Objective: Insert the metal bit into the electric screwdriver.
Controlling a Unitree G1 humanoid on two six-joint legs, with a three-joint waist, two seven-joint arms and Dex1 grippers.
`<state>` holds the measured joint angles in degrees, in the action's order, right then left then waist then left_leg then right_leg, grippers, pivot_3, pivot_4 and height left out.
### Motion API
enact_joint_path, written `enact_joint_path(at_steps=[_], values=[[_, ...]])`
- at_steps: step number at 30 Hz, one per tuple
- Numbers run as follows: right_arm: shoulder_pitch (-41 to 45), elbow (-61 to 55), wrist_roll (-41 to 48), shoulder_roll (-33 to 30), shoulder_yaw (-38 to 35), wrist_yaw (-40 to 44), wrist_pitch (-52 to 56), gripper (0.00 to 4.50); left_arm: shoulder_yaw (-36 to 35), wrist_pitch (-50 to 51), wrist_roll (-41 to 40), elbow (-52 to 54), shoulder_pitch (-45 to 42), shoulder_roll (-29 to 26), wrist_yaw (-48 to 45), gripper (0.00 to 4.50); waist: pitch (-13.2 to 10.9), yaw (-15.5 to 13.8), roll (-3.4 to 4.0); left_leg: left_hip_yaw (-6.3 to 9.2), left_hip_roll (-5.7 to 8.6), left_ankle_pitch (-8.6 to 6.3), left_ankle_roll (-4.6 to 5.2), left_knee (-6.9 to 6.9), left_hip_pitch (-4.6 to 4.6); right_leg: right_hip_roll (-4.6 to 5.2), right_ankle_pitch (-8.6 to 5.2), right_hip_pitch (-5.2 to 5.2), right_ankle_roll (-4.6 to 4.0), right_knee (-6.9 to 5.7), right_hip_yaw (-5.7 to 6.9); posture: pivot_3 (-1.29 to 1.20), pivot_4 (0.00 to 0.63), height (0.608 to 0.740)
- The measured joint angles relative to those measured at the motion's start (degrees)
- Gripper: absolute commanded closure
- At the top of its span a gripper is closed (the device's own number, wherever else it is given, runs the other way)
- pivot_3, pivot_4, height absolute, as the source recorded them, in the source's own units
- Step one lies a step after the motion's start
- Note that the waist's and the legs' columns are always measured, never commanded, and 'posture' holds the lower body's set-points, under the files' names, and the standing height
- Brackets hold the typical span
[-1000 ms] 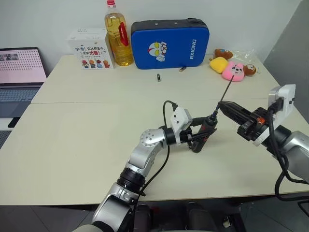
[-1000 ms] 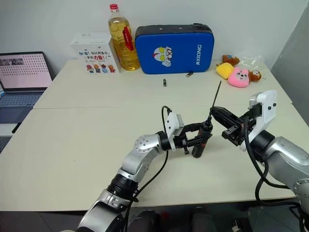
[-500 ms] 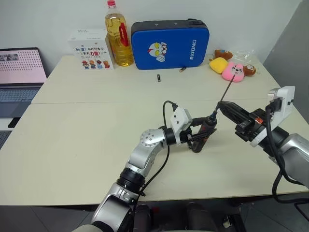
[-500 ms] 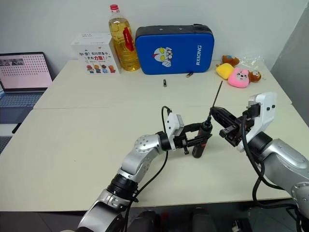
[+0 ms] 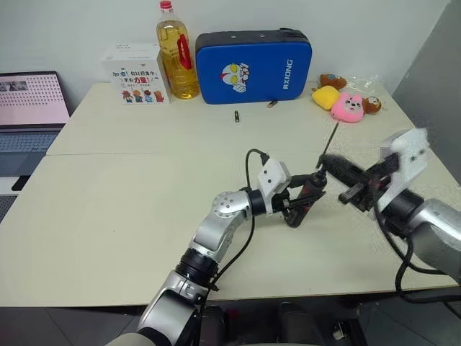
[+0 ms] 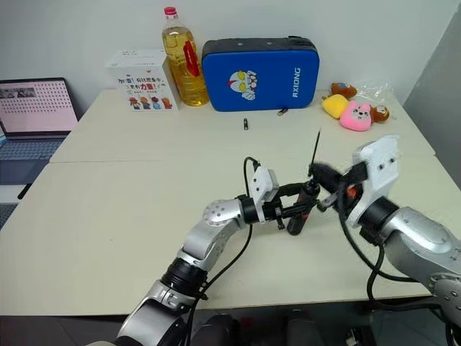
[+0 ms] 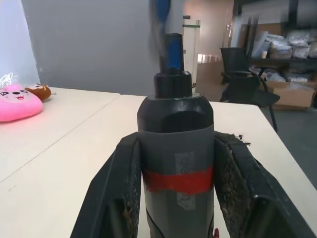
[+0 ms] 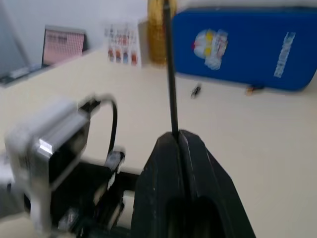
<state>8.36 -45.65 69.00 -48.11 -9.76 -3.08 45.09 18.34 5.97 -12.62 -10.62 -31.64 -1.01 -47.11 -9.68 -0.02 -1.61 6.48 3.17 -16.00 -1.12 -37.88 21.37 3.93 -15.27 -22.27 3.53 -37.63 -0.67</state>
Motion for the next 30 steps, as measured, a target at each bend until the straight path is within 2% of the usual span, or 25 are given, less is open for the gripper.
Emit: enact_joint_path(at_steps=[12,19,23,30], values=[[-0.2,4.6,4.6,1.4,-0.9,3.1,2.1,4.47,-0.2,0.9,-0.3,1.0,0.0,-0.4,0.4,2.81,-0.2,0.0,0.02,0.01,0.04,-0.02,0.04,-0.01,0.17,0.04,0.03,-0.10,0.02,0.12,0.03,0.00,0.150,0.740],[4.1,7.8,10.5,2.3,-5.7,0.7,1.1,4.47,-0.3,1.1,-1.0,1.1,-0.2,-0.9,-0.2,2.81,-0.2,0.1,0.08,0.05,0.04,-0.03,0.06,0.00,0.27,0.04,0.06,-0.11,0.05,0.28,0.06,0.00,0.150,0.740],[6.6,10.2,12.3,0.2,-9.7,-0.4,0.7,4.47,-0.7,1.1,-2.3,1.2,-0.2,-1.5,-1.1,2.81,-0.3,0.0,0.16,0.06,0.04,-0.06,0.11,0.00,0.35,0.04,0.11,-0.11,0.12,0.45,0.08,0.00,0.150,0.740],[6.3,10.0,13.7,-0.3,-9.9,-1.3,0.7,4.47,-0.7,1.1,-2.5,1.2,-0.2,-1.5,-1.1,2.81,-0.3,0.0,0.16,0.03,0.05,-0.10,0.19,-0.01,0.39,0.06,0.13,-0.12,0.14,0.54,0.05,0.00,0.150,0.740]])
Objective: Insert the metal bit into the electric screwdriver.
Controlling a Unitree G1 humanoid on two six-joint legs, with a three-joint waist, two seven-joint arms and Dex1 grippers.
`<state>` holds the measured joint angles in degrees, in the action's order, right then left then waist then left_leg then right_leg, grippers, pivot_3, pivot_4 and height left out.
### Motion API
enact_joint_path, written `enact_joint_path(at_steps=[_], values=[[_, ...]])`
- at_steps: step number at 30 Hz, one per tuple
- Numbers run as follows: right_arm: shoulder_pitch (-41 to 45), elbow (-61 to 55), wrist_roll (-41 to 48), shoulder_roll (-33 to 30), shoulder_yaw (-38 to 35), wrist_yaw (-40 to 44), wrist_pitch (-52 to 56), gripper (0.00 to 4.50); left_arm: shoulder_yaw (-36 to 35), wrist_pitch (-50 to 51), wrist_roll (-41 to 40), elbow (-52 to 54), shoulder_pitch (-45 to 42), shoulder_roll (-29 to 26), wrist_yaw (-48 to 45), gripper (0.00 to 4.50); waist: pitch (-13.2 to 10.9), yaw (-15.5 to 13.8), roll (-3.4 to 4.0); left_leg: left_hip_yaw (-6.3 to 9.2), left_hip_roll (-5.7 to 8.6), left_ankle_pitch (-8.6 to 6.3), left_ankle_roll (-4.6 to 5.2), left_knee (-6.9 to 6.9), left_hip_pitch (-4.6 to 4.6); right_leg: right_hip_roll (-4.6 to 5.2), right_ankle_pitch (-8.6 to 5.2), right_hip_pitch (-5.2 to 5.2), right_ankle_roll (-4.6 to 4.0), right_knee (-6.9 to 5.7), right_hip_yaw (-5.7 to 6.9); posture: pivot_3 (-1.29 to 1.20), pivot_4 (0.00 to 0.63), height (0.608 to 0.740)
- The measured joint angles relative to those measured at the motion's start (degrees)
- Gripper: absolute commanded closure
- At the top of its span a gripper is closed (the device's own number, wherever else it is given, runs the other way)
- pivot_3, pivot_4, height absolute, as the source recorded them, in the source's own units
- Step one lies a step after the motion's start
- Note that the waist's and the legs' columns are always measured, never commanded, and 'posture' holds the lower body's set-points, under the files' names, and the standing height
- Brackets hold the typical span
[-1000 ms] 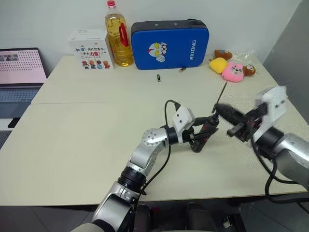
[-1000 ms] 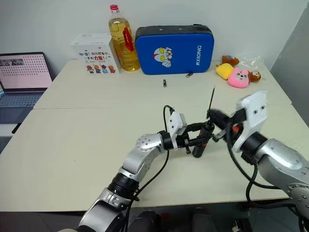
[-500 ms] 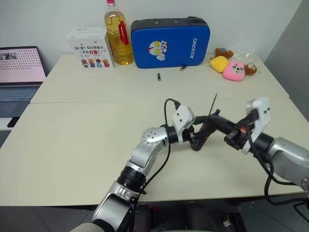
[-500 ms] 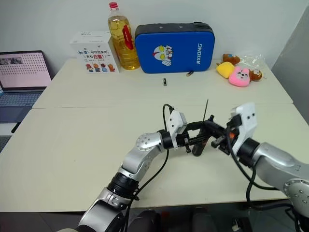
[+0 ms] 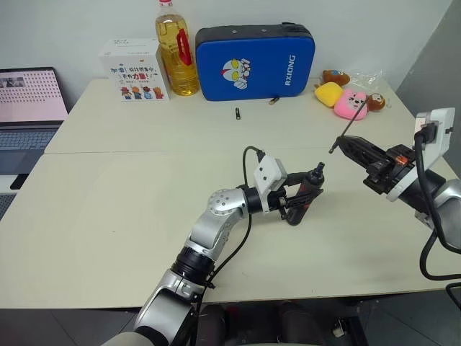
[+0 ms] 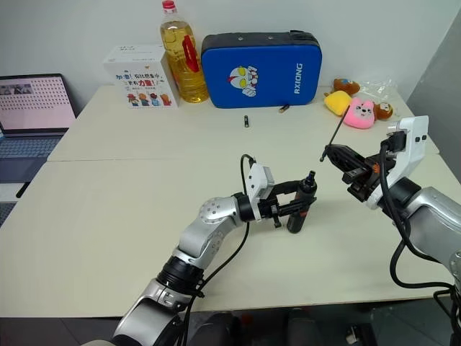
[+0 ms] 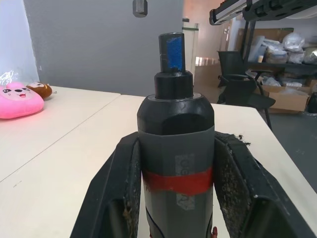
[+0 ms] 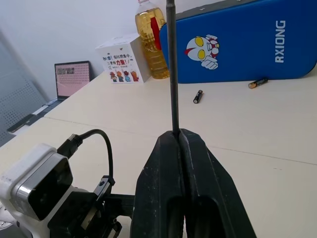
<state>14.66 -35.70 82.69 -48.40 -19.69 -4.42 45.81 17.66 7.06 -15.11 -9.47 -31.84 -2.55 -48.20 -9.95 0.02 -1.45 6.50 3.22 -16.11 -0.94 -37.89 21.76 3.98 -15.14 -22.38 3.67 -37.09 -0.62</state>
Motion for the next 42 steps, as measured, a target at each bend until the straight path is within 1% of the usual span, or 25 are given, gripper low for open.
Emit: enact_joint_path(at_steps=[16,21,28,42], values=[[0.0,-2.1,2.9,-0.7,0.0,-1.6,0.0,4.47,0.0,-1.3,2.3,-1.9,-1.6,0.5,2.4,2.81,0.0,0.0,0.00,-0.02,0.00,0.00,0.01,-0.01,0.00,0.00,0.01,0.00,0.01,0.00,-0.01,0.00,0.150,0.740],[-0.6,-2.5,2.9,-1.2,0.2,-0.5,0.0,4.47,0.0,-1.3,2.1,-1.9,-1.6,0.6,2.2,2.81,0.0,0.0,0.00,-0.02,0.00,0.00,0.01,-0.01,0.00,0.00,0.01,0.00,0.02,0.00,-0.01,0.00,0.150,0.740],[-1.9,-3.2,2.5,-1.7,0.3,1.2,0.0,4.47,-0.8,-1.0,-0.3,-1.2,-0.7,0.0,-0.3,2.81,0.0,-0.1,0.01,-0.01,0.02,-0.01,0.02,-0.01,0.01,0.02,0.01,0.00,0.02,0.01,0.00,0.00,0.150,0.740],[-2.5,-3.2,0.4,-1.7,0.8,3.2,-0.1,4.47,-1.0,-1.0,-0.3,-1.1,-0.6,-0.1,-1.4,2.81,0.0,-0.1,0.01,-0.02,0.03,-0.03,0.06,-0.01,0.01,0.04,0.01,0.00,0.02,0.01,0.00,0.00,0.150,0.740]])
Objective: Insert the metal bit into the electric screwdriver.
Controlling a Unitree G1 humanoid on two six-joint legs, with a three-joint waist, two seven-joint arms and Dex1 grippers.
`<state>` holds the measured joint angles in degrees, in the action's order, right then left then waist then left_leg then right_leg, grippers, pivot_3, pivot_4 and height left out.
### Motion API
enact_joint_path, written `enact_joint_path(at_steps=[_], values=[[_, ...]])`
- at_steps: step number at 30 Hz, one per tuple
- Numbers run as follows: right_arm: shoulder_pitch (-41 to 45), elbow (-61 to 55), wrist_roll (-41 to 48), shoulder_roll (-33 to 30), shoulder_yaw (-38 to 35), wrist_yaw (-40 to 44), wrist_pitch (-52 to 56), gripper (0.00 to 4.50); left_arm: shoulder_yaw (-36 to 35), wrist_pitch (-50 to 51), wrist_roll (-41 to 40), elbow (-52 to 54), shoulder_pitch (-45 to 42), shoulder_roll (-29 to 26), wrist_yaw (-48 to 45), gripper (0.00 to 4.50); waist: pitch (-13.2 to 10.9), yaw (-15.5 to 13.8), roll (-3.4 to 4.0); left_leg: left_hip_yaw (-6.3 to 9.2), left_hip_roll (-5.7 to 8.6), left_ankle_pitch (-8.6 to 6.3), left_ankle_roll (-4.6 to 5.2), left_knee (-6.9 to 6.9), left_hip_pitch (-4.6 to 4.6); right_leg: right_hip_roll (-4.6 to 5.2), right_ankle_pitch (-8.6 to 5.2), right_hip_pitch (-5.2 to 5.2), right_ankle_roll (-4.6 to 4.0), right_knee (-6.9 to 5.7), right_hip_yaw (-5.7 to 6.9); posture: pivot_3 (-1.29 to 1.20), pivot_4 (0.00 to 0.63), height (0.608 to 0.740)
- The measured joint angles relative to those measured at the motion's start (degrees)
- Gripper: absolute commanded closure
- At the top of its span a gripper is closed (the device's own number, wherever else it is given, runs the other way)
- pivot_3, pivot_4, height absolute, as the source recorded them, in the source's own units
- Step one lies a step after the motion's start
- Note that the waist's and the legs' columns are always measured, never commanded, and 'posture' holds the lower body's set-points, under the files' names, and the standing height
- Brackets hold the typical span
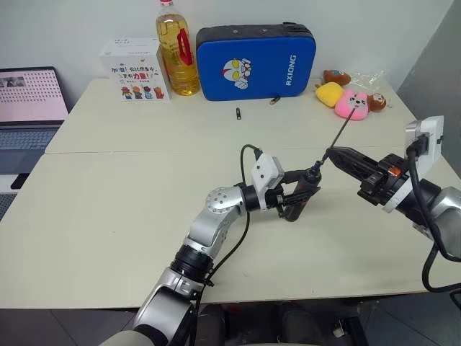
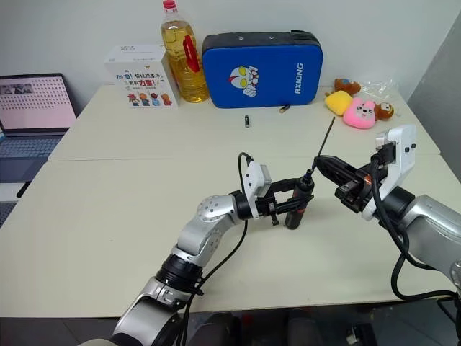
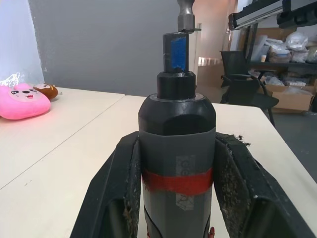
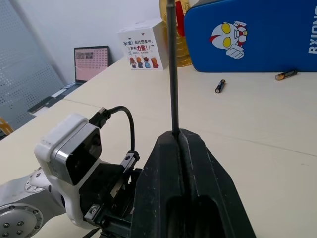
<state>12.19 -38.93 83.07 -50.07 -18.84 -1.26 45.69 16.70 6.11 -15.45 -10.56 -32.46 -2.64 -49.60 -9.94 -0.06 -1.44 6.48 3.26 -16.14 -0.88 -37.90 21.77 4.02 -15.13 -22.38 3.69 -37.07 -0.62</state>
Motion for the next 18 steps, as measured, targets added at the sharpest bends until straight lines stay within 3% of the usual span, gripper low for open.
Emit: enact_joint_path(at_steps=[18], values=[[0.6,0.4,-1.5,1.2,1.1,0.6,-0.5,4.47,0.0,0.2,0.0,1.0,0.7,-0.3,-0.1,2.81,0.0,0.0,0.01,0.00,0.00,-0.01,0.01,-0.01,-0.01,0.01,0.00,0.00,0.00,0.00,0.00,0.00,0.150,0.740]])
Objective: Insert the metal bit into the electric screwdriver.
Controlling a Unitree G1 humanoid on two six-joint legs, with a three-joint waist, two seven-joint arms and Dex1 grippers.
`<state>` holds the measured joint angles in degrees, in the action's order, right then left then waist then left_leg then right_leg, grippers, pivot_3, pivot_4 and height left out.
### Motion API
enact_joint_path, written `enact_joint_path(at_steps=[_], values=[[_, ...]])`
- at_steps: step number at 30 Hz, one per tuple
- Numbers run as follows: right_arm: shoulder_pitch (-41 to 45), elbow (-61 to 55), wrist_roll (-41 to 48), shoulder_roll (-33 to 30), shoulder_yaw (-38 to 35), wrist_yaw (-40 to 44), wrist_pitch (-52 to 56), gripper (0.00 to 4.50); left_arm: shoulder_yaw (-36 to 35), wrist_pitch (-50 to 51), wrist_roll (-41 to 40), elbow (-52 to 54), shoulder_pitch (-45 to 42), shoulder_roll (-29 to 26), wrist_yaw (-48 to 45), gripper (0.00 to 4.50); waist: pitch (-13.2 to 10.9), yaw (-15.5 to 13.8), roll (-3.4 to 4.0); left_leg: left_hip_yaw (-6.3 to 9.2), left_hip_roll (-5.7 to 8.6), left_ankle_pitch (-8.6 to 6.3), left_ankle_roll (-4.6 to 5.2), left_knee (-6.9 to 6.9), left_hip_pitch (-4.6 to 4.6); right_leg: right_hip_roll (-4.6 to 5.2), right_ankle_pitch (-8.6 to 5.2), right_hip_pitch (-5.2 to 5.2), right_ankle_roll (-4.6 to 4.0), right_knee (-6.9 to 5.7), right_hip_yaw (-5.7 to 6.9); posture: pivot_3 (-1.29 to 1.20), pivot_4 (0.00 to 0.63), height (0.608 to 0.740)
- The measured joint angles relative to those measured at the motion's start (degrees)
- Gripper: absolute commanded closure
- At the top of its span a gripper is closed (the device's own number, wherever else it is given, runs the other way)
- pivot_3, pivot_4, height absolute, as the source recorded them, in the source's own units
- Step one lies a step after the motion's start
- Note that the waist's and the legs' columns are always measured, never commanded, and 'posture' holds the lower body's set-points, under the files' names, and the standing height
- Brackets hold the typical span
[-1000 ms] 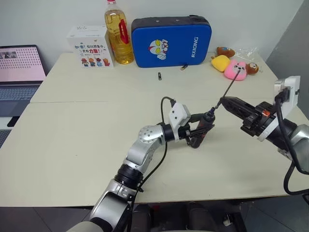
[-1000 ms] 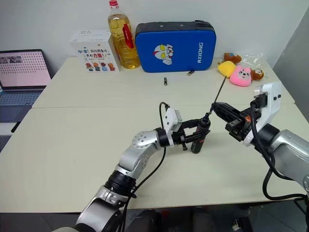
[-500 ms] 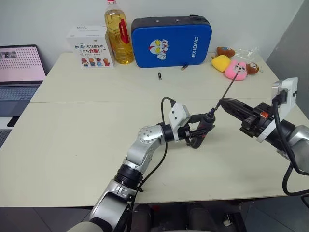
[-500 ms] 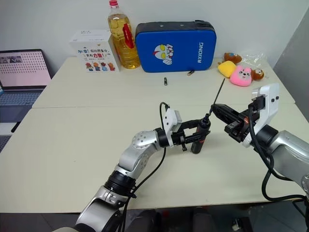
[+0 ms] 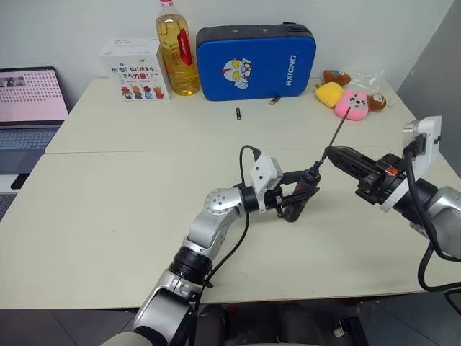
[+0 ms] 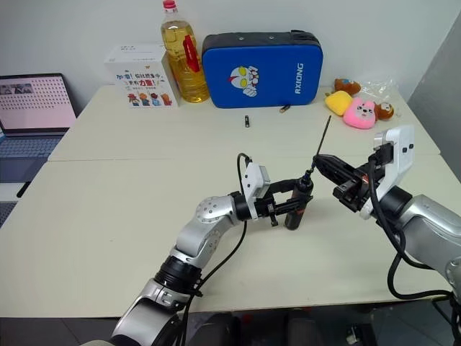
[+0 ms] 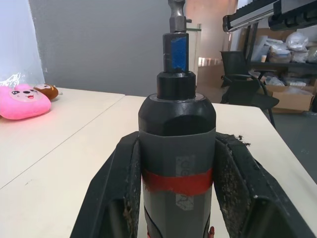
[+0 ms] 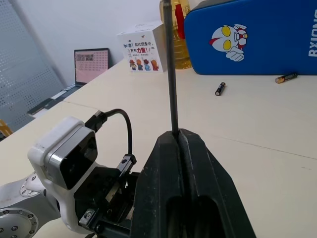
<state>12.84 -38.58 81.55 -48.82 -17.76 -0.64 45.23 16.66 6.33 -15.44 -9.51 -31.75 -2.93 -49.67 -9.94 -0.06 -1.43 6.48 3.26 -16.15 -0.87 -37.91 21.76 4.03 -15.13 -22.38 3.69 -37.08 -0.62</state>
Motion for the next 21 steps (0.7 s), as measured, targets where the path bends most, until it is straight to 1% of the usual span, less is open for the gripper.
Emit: enact_joint_path(at_steps=[21], values=[[0.7,-0.3,-0.5,-0.2,1.2,0.3,0.2,4.47,0.0,1.0,0.0,0.6,0.0,-0.2,0.0,2.81,0.0,0.0,0.00,0.00,0.00,0.00,0.00,0.00,0.00,0.00,0.01,0.00,0.00,-0.01,0.00,0.00,0.150,0.740]])
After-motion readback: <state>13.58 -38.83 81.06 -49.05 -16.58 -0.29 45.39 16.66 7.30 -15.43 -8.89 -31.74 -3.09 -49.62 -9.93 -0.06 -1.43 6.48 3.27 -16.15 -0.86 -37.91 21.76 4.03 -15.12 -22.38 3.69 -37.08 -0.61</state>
